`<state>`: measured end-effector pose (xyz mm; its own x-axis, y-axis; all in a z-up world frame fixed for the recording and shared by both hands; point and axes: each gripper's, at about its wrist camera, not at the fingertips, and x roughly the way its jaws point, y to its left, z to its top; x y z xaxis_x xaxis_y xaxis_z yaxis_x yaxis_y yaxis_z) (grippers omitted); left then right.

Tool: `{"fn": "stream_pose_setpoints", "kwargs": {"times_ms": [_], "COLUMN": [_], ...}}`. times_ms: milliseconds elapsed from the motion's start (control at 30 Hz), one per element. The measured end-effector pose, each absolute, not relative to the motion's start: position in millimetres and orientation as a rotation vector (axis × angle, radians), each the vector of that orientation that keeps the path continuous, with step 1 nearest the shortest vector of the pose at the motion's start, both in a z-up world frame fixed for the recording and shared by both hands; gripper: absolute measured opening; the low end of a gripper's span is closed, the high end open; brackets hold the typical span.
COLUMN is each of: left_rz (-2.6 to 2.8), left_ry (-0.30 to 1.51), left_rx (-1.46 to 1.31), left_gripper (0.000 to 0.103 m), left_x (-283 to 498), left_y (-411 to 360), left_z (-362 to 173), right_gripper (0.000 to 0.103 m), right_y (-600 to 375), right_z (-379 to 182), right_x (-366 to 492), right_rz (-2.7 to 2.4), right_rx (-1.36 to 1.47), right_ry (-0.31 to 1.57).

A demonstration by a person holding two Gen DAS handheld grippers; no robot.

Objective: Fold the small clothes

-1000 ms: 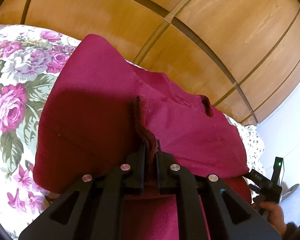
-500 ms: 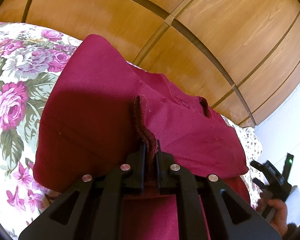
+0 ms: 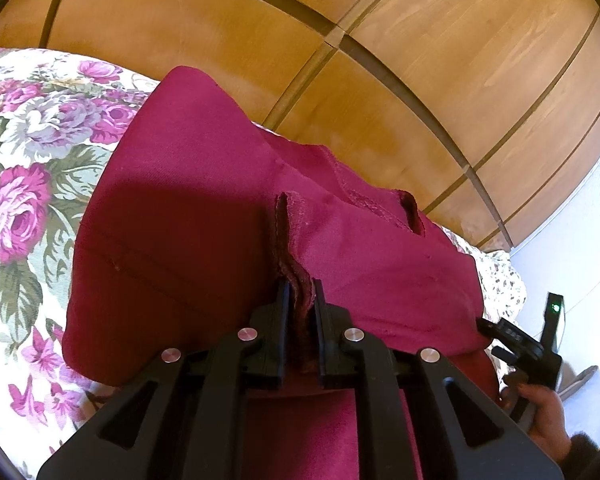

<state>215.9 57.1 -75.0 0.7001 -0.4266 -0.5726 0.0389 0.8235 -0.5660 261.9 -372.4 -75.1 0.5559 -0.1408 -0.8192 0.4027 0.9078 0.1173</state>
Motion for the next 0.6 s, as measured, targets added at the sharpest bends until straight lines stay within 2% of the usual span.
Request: {"fn": "stream_pose_setpoints", "kwargs": {"times_ms": [200, 300, 333, 400, 467, 533, 600], "left_rz": [-0.294, -0.294, -0.291, -0.327, -0.355, -0.348, -0.338], "left_ry": [0.75, 0.745, 0.745, 0.745, 0.725, 0.697, 0.698], "left_rx": [-0.592, -0.605, -0.606, -0.589, -0.518, -0.448, -0.416], "left_gripper": [0.01, 0.01, 0.015, 0.036, 0.077, 0.095, 0.096], "left_x": [214.9, 210.5, 208.2, 201.1, 185.7, 168.5, 153.6], "left_y": [61.1, 63.3, 63.5, 60.1, 51.0, 43.4, 41.3], "left_z": [-75.9, -75.2, -74.5, -69.8, -61.3, -53.8, -51.2], "right_gripper": [0.101, 0.101, 0.101, 0.101, 0.101, 0.101, 0.101], "right_y": [-406.5, -404.2, -401.7, -396.5, -390.8, -386.9, -388.7], "right_z": [-73.2, -68.8, -67.2, -64.4, -61.7, -59.4, -57.4], "right_x": [231.0, 217.4, 213.1, 202.9, 194.7, 185.3, 175.0], "right_rz": [-0.244, -0.177, -0.142, -0.086, -0.054, -0.022, -0.01], "right_rx": [0.56, 0.549, 0.54, 0.514, 0.475, 0.459, 0.486], "right_ry": [0.953, 0.972, 0.982, 0.998, 1.017, 1.034, 1.031]}}
